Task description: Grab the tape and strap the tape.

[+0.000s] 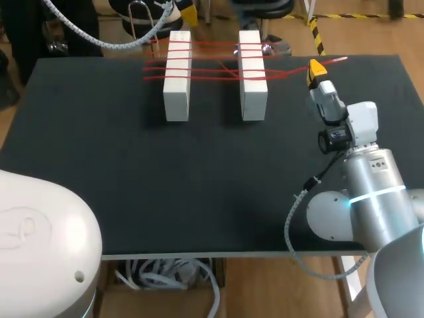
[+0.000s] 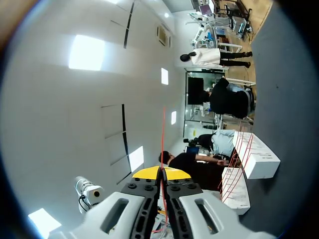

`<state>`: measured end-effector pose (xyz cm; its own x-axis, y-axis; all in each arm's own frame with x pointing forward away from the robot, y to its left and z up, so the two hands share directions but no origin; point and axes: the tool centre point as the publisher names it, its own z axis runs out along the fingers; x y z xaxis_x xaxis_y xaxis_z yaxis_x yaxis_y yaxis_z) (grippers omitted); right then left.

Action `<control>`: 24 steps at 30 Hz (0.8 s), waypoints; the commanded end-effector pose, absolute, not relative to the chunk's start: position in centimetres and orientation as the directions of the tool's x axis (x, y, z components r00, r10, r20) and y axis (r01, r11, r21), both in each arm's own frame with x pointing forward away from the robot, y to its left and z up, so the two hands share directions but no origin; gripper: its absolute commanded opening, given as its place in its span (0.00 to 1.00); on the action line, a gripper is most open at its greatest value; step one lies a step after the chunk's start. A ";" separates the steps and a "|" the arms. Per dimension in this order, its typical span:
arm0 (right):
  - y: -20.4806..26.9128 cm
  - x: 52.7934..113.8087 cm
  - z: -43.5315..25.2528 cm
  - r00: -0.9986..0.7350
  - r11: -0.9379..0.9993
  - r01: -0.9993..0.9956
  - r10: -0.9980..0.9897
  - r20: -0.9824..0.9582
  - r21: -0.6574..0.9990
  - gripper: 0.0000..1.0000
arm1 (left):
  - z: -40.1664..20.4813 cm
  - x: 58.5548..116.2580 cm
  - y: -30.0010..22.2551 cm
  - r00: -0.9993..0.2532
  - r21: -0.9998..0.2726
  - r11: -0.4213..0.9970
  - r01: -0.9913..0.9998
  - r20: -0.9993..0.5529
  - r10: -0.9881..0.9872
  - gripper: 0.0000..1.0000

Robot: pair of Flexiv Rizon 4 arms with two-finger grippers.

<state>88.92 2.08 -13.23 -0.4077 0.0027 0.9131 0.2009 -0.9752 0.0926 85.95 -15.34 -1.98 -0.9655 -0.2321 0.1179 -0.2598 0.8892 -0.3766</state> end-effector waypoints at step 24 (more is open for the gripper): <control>2.4 88.5 -15.0 -0.617 -0.981 0.178 -0.051 0.786 0.076 0.00 | -1.9 85.9 -15.9 -0.962 -0.377 0.885 -0.274 0.113 -0.249 0.00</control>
<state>88.92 2.08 -13.23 -0.4077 0.0027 0.9131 0.2009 -0.9752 0.0926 85.88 -15.86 -1.95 -0.9617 -0.2494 0.1141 -0.2741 0.8843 -0.3779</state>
